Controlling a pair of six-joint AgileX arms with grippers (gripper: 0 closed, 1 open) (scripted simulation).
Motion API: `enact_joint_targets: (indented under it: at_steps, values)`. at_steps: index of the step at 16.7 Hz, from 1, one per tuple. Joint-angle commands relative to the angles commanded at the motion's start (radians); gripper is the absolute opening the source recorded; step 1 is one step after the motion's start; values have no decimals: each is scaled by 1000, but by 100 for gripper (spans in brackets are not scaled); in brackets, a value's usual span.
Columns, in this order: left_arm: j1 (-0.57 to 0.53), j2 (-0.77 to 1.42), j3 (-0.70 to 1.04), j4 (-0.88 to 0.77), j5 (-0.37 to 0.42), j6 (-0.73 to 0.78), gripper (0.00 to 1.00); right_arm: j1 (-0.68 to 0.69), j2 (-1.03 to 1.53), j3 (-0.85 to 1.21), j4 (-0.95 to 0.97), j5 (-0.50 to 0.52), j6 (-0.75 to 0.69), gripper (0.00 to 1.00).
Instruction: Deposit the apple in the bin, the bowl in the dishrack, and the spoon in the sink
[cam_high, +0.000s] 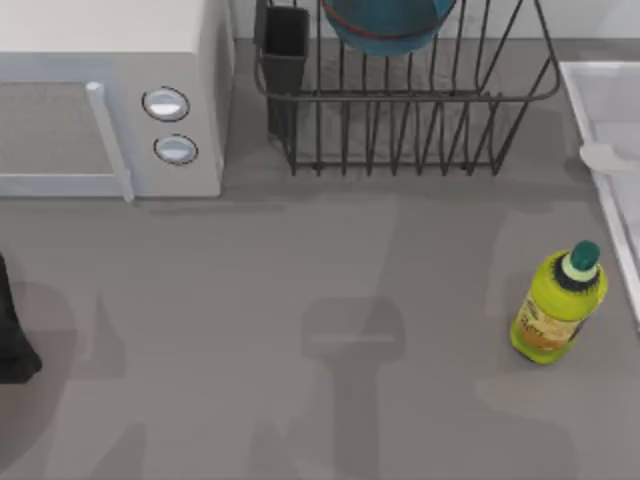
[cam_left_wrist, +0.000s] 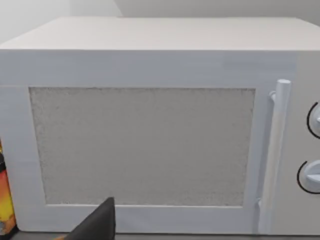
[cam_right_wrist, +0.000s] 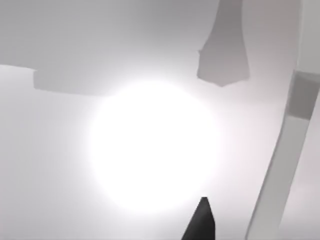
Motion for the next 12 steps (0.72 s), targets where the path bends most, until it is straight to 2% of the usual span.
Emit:
enact_joint_targets:
  at_steps: [9,12]
  values:
    - [0,0,0,0,0,0,100,0,0,0,0,0,0,98]
    - [0,0,0,0,0,0,100,0,0,0,0,0,0,100]
